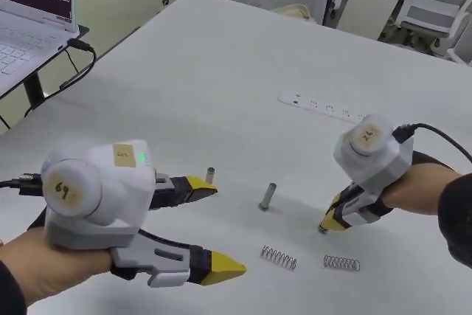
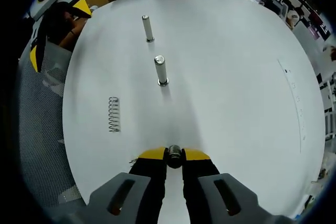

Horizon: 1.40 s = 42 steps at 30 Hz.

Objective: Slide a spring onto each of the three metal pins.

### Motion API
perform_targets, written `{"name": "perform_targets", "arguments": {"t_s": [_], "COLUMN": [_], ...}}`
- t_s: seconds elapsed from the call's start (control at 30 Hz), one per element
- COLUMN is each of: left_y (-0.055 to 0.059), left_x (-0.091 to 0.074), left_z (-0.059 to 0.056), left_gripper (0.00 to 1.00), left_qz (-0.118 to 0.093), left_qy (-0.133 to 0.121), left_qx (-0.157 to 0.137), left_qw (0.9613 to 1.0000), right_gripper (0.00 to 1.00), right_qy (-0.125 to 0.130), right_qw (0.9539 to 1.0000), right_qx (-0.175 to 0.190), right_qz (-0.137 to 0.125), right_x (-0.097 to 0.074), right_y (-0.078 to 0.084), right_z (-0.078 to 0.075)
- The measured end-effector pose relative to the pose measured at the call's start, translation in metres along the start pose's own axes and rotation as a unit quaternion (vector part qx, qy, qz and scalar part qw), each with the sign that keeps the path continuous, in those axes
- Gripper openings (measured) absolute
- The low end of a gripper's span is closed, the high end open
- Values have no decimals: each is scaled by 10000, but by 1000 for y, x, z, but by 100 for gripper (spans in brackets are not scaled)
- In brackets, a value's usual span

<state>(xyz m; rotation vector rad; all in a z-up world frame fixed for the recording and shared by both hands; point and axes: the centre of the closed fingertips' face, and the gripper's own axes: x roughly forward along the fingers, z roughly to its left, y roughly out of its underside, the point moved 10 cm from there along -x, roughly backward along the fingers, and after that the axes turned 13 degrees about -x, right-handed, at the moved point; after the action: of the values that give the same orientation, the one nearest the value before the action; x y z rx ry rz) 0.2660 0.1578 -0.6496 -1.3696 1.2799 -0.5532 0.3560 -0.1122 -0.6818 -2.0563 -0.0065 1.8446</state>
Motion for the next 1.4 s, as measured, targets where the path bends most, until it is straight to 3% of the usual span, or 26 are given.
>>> {"name": "perform_targets", "arguments": {"t_s": [0.27, 0.83, 1.4], "left_y": [1, 0, -4], "left_x": [0, 2, 2], "left_z": [0, -1, -4], "left_gripper": [60, 59, 59], "left_qz": [10, 53, 69], "left_qy": [3, 44, 74], "left_qx": [-4, 22, 77], "left_qw": [10000, 10000, 9999], "right_gripper": [9, 23, 25], "right_qy": [-3, 72, 115], "right_qw": [10000, 9994, 9973], "right_qx": [-13, 91, 437], "right_qz": [-34, -331, -581], "right_x": [0, -11, -29], "right_y": [0, 3, 38], "right_z": [1, 1, 17]}}
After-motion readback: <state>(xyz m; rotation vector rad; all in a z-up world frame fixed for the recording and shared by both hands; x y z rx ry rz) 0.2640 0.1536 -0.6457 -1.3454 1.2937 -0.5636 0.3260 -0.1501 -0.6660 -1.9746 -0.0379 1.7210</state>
